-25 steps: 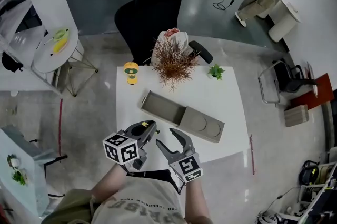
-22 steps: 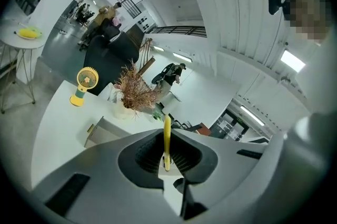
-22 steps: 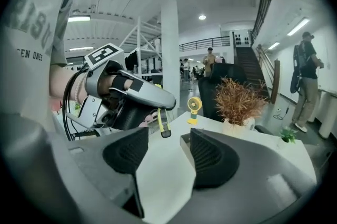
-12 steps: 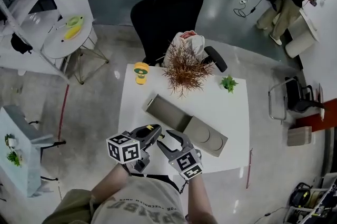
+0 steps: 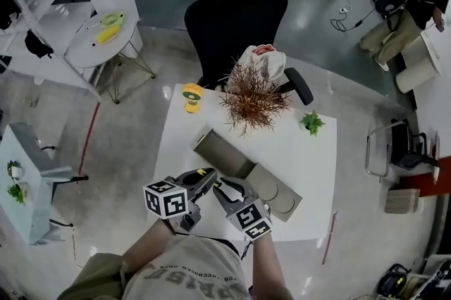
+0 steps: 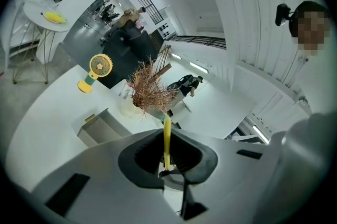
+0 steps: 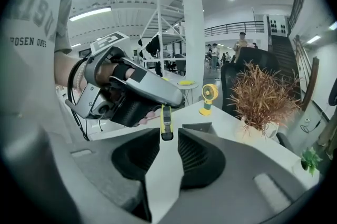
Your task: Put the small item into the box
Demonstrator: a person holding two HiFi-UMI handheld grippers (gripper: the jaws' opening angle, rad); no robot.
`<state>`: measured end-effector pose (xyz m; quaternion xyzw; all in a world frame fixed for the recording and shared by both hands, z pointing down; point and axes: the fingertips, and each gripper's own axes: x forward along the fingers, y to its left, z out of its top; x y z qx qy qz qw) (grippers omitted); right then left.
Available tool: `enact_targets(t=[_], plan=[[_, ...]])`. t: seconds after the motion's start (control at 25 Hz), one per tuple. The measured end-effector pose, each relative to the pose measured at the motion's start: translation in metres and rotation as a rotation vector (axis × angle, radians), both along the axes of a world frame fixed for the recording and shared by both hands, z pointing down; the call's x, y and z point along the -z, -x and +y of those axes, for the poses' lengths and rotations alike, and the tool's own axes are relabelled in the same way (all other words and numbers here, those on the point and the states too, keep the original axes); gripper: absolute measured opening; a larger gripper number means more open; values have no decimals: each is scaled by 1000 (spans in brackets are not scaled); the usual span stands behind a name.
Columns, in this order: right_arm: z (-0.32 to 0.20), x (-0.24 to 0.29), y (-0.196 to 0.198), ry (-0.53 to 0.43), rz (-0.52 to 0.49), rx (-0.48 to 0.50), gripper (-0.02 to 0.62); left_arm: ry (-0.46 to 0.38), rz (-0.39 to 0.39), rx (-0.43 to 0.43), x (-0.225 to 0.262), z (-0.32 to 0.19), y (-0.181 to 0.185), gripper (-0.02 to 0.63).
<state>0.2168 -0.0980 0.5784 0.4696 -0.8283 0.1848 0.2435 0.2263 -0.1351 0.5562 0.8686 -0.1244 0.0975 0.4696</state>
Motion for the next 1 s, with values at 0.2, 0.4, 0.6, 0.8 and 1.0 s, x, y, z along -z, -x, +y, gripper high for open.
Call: enact_targets(t=[0.2, 0.4, 0.6, 0.8, 1.0], plan=[[2, -3, -6, 12, -2, 44, 63, 19, -5, 29, -5, 0, -6, 31], [4, -8, -11, 41, -5, 60, 60, 34, -8, 51, -11, 1, -10, 31], [4, -11, -9, 62, -12, 71, 58, 40, -16, 57, -14, 1, -11, 31], [3, -10, -10, 69, -22, 68, 58, 2, -30, 37, -12, 0, -13, 34], [1, -11, -16, 66, -21, 73, 58, -109, -61, 11, -2, -2, -15, 217]])
